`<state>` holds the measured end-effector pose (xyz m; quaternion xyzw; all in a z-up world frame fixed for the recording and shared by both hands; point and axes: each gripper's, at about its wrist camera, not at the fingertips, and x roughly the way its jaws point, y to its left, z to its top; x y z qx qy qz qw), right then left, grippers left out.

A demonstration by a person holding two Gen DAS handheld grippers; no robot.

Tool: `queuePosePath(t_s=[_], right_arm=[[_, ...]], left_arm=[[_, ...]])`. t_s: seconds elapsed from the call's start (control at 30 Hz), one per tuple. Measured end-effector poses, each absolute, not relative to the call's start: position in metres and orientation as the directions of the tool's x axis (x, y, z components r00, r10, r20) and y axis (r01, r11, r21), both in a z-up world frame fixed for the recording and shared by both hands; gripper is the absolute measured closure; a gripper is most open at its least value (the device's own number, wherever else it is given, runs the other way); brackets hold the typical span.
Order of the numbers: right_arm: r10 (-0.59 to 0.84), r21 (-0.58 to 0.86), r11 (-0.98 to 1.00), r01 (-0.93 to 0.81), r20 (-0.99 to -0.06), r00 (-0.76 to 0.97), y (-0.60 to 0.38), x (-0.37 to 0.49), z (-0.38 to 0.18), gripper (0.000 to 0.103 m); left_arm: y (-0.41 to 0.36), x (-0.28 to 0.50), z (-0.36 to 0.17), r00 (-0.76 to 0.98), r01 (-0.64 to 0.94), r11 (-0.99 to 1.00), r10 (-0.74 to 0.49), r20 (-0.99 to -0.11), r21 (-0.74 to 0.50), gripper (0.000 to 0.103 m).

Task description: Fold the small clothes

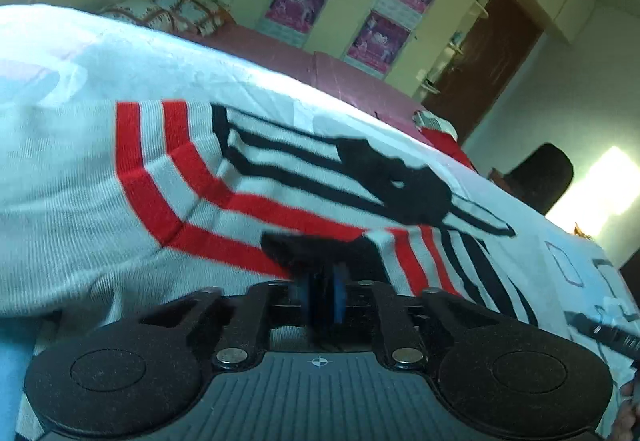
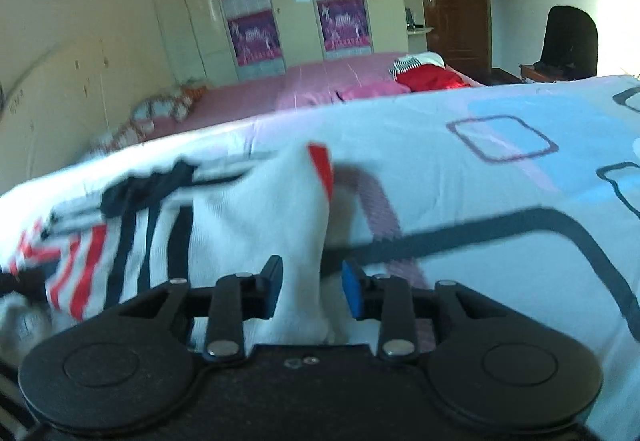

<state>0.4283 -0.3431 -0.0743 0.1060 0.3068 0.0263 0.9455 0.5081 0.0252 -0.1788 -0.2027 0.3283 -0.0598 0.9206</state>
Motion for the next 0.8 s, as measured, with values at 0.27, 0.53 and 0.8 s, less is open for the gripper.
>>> queuePosePath(t_s=[0.27,0.53,0.8], right_arm=[[0.244,0.407,0.913,0.001,-0.551,0.798,-0.389,0.522,-0.088,0.064],[0.330,0.465,0.884,-0.059,-0.527,0.783,-0.398,0.550,-0.099,0.094],[0.221,0.306,0.951,-0.053,-0.547,0.808,-0.390,0.541,-0.082,0.081]], left_arm=[[0.017,0.530,-0.177,0.786,-0.060,0.929,-0.182,-0.591,-0.365,0.031],[0.003,0.523,-0.176,0.844,-0.106,0.954,-0.064,-0.532,-0.282,0.094],[0.008,0.516,-0.165,0.816,-0.207,0.951,0.039,-0.576,-0.229,0.053]])
